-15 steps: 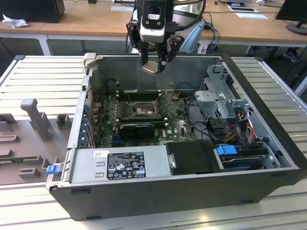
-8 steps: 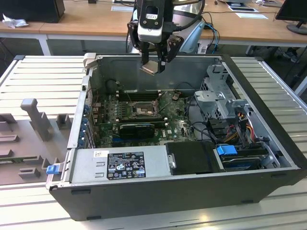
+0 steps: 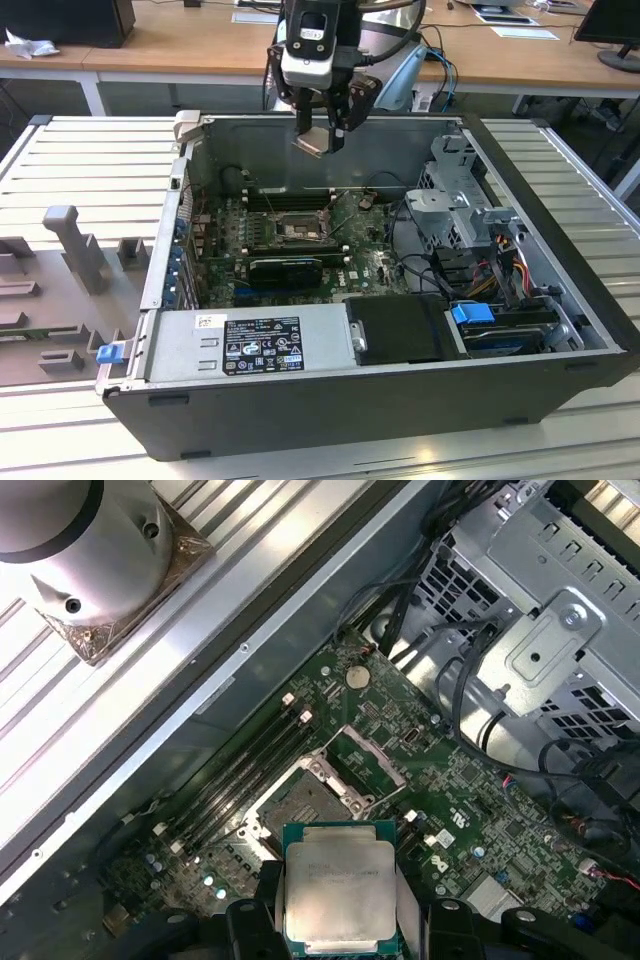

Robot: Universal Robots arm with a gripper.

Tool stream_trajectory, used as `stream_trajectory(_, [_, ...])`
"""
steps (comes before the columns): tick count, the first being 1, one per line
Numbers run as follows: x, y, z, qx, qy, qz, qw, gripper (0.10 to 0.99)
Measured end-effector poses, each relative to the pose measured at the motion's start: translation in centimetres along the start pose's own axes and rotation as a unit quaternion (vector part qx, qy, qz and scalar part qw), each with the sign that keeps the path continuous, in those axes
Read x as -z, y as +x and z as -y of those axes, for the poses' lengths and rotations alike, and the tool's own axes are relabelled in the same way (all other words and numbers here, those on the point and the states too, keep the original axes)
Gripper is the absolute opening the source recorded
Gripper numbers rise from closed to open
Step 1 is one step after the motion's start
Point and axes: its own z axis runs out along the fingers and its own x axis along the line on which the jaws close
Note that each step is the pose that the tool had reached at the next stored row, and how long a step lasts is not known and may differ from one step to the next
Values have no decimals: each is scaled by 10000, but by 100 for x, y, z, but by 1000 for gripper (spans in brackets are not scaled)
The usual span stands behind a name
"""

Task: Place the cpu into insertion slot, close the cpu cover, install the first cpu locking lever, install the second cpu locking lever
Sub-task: 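Place the cpu into insertion slot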

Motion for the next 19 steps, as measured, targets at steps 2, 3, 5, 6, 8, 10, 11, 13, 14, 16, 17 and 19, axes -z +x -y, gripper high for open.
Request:
stream_trajectory(2, [0, 0, 0, -69, -1, 6, 10000, 533])
stream_trajectory(3, [0, 0, 0, -92, -2, 8, 10000, 533])
stream_trajectory(5, [-1, 0, 0, -174, -3, 16, 9998, 533])
stream_trajectory(6, [-1, 0, 0, -225, -4, 20, 9997, 533])
stream_trajectory(8, [0, 0, 0, -339, -6, 30, 9994, 533])
stream_trajectory(10, [0, 0, 0, -399, -8, 35, 9992, 533])
stream_trajectory(11, [-1, 0, 0, -438, -9, 39, 9990, 533])
stream_trajectory(13, [-2, 0, 0, -665, -13, 59, 9978, 533])
stream_trajectory(14, [-2, 0, 0, -751, -15, 67, 9972, 533])
stream_trajectory(16, [-4, 0, 0, -989, -20, 87, 9951, 533])
stream_trajectory(17, [-5, 0, 0, -1067, -21, 95, 9942, 533])
stream_trajectory(19, [-6, 0, 0, -1225, -24, 108, 9924, 533])
